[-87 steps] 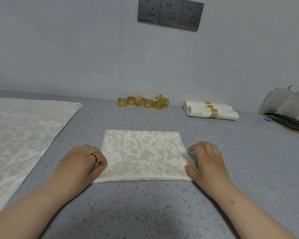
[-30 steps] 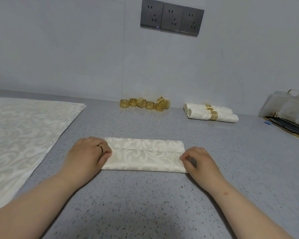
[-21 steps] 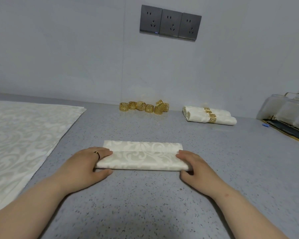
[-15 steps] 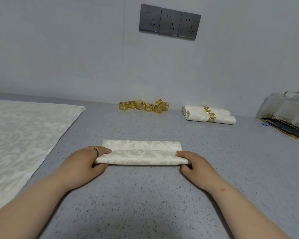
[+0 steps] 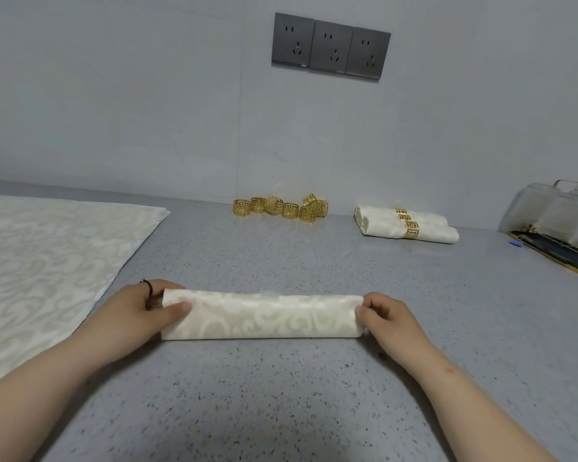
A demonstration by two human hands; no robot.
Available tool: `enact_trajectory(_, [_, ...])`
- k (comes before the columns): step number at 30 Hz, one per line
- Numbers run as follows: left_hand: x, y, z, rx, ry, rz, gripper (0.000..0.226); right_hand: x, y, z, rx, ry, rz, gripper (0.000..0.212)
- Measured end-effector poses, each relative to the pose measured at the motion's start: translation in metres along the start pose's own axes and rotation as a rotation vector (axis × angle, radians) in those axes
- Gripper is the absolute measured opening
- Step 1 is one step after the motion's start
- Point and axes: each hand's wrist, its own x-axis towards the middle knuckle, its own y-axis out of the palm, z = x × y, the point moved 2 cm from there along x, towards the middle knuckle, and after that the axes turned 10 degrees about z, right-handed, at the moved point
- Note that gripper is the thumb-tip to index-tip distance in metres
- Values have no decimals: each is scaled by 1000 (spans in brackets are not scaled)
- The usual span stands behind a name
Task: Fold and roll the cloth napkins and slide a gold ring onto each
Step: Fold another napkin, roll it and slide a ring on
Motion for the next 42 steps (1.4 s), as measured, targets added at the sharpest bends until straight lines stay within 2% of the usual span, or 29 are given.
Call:
enact_trajectory(5, [14,10,-5,147,-105,-65,42,18,6,5,-82,98,7,26])
enact_trajectory(8, [22,14,-8,504,-130,-101,46,29,10,7,-174,160,-28,21])
enact_trajectory(9, [23,17,-11,598,-71,-138,44,32,12,8,-207,182,-45,21])
enact_trajectory(11, [24,27,-19,701,172,-166,36,36,15,7,-292,219,-85,22])
enact_trajectory(13, [25,43,-31,813,407,-81,43,37,18,8,-367,234,-123,19])
enact_trajectory(15, [23,61,-42,904,464,78,48,37,19,8,-395,229,-141,14])
enact_trajectory(17, [26,75,-49,887,476,195,51,36,20,8,-411,219,-138,9])
enact_trajectory(19, [29,83,-52,833,462,233,58,34,20,9,-405,202,-125,6])
enact_trajectory(22, [35,89,-43,730,465,207,93,28,16,11,-383,114,-110,7])
enact_trajectory(24, [35,91,-38,673,460,206,100,23,11,12,-409,-22,-89,6])
enact_trajectory(26, [35,90,-38,656,453,203,99,15,8,19,-542,-244,-22,16])
enact_trajectory(28, [37,90,-38,644,458,206,98,10,9,21,-814,-418,34,32])
enact_trajectory(30, [38,91,-37,657,448,226,98,8,14,18,-1022,-491,24,25])
enact_trajectory(32, [38,92,-37,675,425,247,99,11,19,19,-1053,-504,12,20])
enact_trajectory(35, [38,92,-36,663,421,234,100,14,19,25,-1027,-465,80,11])
enact_trajectory(38, [38,92,-35,643,436,218,101,21,17,36,-994,-349,198,18])
enact_trajectory(42, [37,92,-38,652,459,224,101,38,8,38,-639,-121,309,13])
